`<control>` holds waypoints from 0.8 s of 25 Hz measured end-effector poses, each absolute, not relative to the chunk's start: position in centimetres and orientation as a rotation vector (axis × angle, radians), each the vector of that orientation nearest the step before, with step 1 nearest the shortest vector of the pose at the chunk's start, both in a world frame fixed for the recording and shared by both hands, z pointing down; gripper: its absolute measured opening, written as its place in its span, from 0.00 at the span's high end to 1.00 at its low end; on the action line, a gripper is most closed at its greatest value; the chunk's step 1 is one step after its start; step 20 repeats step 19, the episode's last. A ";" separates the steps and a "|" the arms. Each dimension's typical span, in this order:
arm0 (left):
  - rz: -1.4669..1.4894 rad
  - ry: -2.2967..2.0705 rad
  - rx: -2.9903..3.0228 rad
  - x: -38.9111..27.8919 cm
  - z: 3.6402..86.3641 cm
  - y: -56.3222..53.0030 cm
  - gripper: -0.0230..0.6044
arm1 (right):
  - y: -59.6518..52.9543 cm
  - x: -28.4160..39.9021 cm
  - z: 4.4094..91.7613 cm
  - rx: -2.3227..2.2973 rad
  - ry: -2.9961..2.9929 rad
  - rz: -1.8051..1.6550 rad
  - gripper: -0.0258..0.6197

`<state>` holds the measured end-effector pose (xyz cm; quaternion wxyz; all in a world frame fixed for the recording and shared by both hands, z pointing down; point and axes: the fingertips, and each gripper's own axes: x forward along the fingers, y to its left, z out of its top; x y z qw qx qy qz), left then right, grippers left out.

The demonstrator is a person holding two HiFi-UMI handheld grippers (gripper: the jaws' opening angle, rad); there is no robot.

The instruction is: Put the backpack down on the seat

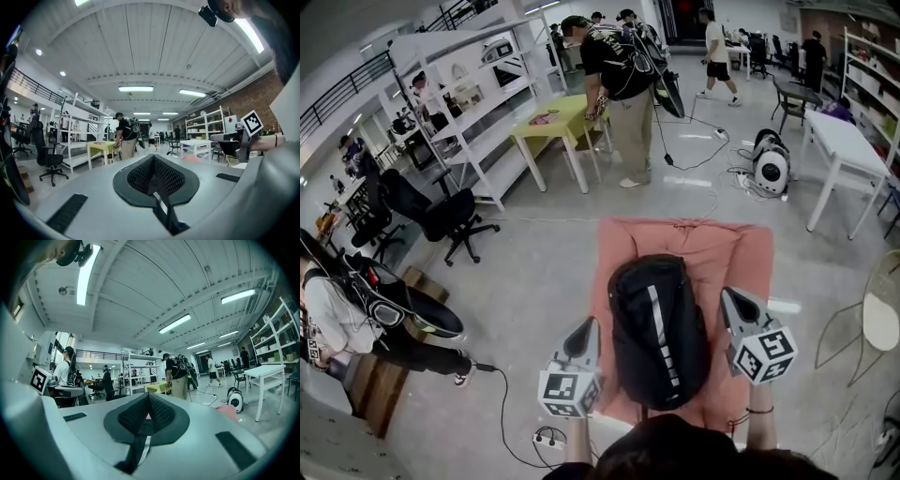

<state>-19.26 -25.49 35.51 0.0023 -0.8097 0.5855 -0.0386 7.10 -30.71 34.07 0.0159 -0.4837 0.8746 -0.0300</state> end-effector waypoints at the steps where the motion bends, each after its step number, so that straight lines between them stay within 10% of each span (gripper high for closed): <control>1: -0.123 1.837 -2.542 -19.3 35.5 -25.3 0.94 | -30.6 7.2 34.0 -1.503 2.718 -0.095 0.94; 20: -0.130 1.896 -2.502 -19.2 36.1 -24.9 0.94 | -30.6 9.5 34.8 -1.525 2.672 -0.109 0.94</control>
